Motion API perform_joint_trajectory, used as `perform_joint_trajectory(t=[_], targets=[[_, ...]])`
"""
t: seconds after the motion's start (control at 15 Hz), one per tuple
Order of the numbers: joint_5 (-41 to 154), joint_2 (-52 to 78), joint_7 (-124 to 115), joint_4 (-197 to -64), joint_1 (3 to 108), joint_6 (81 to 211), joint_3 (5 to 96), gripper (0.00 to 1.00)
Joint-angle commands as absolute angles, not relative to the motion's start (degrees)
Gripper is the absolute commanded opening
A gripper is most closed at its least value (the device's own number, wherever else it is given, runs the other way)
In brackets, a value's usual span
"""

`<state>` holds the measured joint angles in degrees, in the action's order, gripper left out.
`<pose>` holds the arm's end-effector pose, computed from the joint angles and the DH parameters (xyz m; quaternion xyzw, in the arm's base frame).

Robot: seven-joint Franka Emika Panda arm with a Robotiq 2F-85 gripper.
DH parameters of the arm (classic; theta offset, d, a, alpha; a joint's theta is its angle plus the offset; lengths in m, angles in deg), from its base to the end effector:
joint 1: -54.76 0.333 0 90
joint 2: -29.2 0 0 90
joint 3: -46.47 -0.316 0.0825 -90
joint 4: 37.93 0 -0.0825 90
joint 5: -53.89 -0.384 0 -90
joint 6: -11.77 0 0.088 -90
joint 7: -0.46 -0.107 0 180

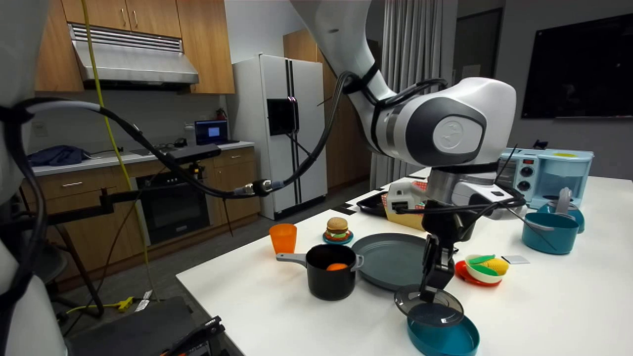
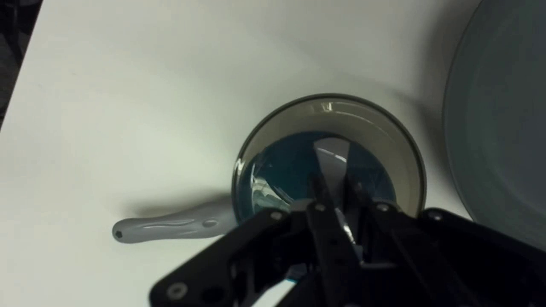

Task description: Take the lid on the black pot and put it on the blue pan

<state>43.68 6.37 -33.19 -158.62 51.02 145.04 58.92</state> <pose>0.5406 -0.1542 0.2166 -0.8760 0.4749 0.0837 0.0044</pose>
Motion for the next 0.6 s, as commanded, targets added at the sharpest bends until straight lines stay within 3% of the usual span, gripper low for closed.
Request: perform_joint_trajectory(t=[0.0, 0.53], targets=[[45.68, 5.01, -36.5, -156.85, 51.38, 144.65, 59.73, 0.04], [45.33, 3.25, -38.2, -155.31, 51.0, 144.83, 59.97, 0.04]])
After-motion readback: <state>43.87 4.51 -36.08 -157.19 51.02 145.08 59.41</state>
